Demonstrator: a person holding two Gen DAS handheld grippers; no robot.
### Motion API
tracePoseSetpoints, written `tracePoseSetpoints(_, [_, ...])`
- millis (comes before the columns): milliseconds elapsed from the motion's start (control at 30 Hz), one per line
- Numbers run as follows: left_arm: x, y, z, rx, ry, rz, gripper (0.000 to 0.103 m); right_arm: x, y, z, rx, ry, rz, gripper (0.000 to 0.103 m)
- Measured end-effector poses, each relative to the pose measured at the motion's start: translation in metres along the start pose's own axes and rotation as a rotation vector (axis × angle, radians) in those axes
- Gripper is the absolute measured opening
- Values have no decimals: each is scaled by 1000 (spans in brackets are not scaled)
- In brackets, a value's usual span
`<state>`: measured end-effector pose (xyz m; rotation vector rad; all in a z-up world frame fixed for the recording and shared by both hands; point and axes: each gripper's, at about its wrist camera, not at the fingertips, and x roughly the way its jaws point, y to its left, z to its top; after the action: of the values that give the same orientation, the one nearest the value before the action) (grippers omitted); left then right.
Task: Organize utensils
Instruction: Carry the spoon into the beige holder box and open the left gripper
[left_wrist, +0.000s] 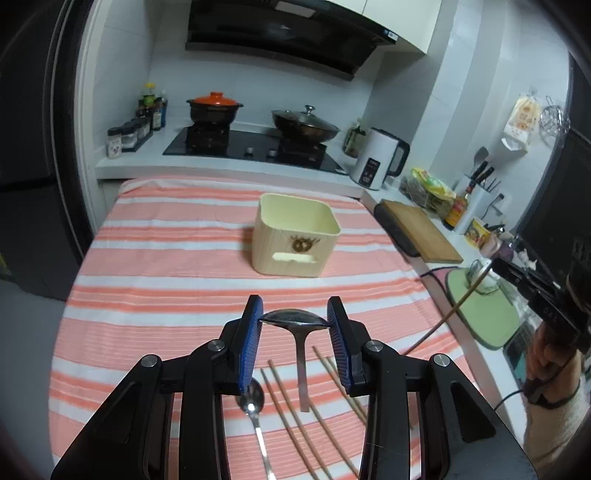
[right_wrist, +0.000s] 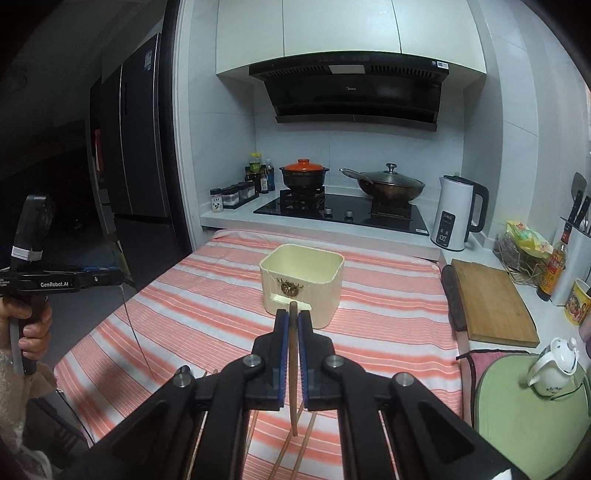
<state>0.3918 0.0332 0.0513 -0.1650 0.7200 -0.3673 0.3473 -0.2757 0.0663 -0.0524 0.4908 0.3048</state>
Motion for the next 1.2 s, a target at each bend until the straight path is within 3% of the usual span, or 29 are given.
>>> tracePoseSetpoints(300, [28,-20,82,9,-15,-34,36,39,-14,72,54,-51,12,5])
tracePoseSetpoints(500, [64,-25,140,-9,-138,19,36,76,-22,119,86,-135,-17,5])
tracePoseSetpoints(667, [106,-13,163,-56,-203,70,36,105,-31,140,151,-210,-31,5])
tracePoseSetpoints(800, [141,-7,163,-62,-220,121,36,130,-35,144,163,-245,-47,5])
tracePoseSetpoints(967, [187,-1,161,-55,-150,174,36,171,-40,137,156,-203,-78,5])
tracePoseSetpoints(1200, [241,11,154,-69,42,178,36,227,-57,120,204,27,-54,5])
